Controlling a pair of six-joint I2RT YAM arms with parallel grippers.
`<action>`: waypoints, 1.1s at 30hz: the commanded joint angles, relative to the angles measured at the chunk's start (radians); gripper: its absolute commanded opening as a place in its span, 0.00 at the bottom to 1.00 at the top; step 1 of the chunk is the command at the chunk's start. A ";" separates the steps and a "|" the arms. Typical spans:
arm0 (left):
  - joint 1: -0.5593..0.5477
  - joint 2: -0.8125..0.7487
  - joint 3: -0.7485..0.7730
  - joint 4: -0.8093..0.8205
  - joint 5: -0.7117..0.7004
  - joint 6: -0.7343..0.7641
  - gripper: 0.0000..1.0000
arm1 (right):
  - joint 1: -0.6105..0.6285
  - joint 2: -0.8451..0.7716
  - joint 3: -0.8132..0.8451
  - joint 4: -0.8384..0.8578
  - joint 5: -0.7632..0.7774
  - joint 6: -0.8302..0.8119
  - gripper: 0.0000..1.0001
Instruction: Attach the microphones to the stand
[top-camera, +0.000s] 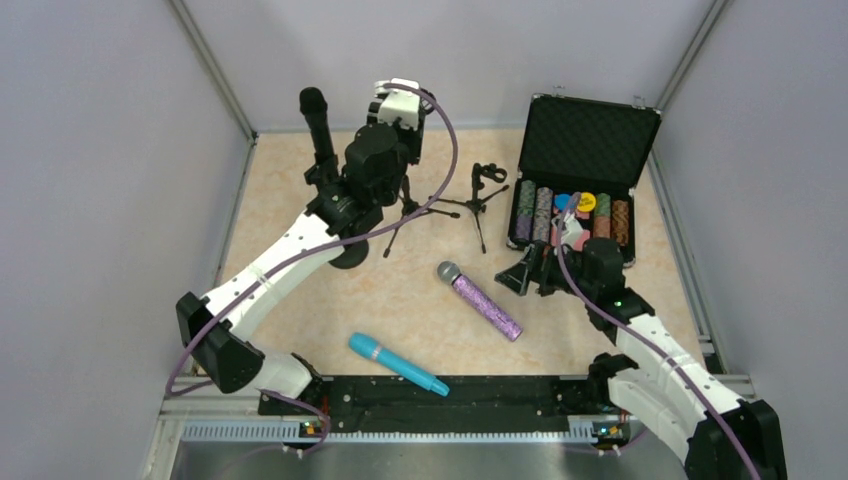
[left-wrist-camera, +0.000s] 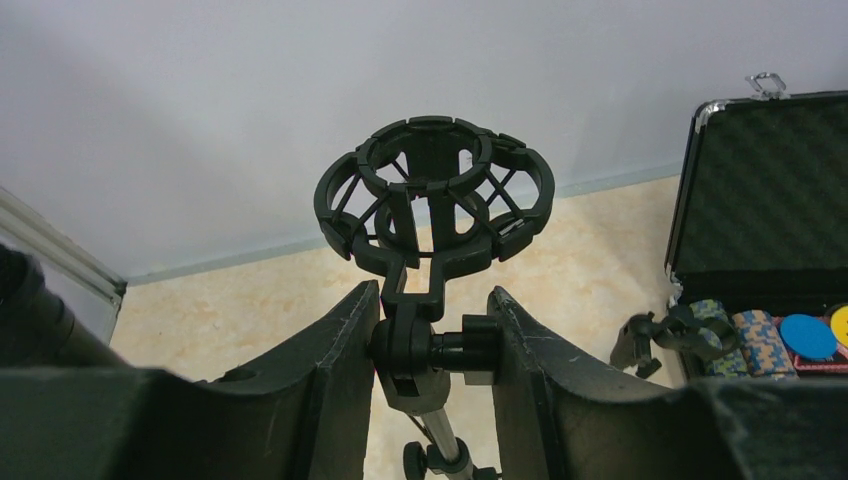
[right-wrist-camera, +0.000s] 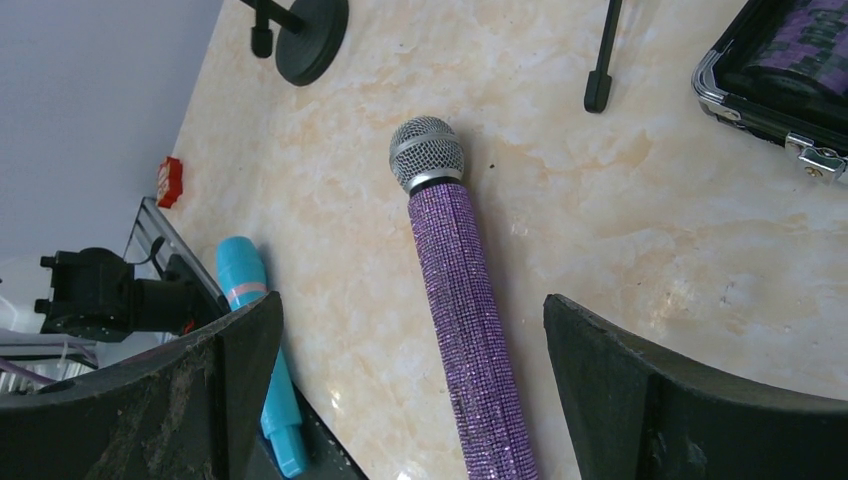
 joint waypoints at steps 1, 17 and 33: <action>-0.024 -0.112 -0.036 0.047 -0.042 -0.042 0.00 | 0.007 0.047 0.036 -0.043 -0.001 -0.063 0.99; -0.065 -0.258 -0.188 -0.063 0.001 -0.145 0.00 | 0.375 0.343 0.163 -0.133 0.386 -0.183 0.95; -0.065 -0.295 -0.216 -0.067 0.042 -0.187 0.00 | 0.544 0.582 0.216 -0.157 0.639 -0.171 0.67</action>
